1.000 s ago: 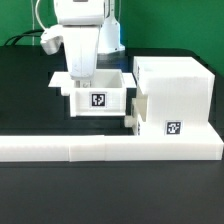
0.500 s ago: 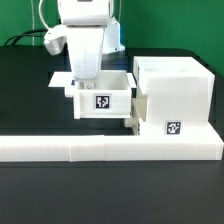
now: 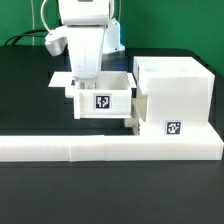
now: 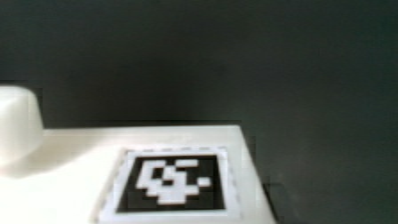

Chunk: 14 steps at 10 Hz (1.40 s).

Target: Assemble drawer

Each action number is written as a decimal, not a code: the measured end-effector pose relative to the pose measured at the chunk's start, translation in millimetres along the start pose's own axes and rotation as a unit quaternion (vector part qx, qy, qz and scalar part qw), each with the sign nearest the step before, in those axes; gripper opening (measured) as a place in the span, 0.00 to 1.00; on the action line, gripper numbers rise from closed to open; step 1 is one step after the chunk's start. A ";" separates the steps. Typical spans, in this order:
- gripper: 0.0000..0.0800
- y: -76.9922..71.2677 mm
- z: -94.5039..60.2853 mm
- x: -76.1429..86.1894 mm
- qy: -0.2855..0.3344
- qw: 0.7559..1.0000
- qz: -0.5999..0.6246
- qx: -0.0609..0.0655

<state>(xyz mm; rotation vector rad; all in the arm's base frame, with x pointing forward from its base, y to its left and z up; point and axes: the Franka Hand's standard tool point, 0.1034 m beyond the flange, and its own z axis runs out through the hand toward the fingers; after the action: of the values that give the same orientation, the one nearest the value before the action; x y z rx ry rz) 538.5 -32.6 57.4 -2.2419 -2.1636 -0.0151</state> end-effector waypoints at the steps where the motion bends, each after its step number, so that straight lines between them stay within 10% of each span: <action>1: 0.05 2.2 -0.5 0.7 0.001 1.000 0.000 -0.007; 14: 0.05 6.1 4.3 17.1 0.004 1.000 -0.005 -0.021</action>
Offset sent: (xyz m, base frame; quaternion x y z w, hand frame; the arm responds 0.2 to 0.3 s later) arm 0.0000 0.0000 0.0000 0.0000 0.0000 0.0000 1.0000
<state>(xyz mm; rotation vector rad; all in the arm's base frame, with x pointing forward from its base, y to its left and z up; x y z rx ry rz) 545.2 -15.6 53.4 -2.2489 -2.1905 -0.0719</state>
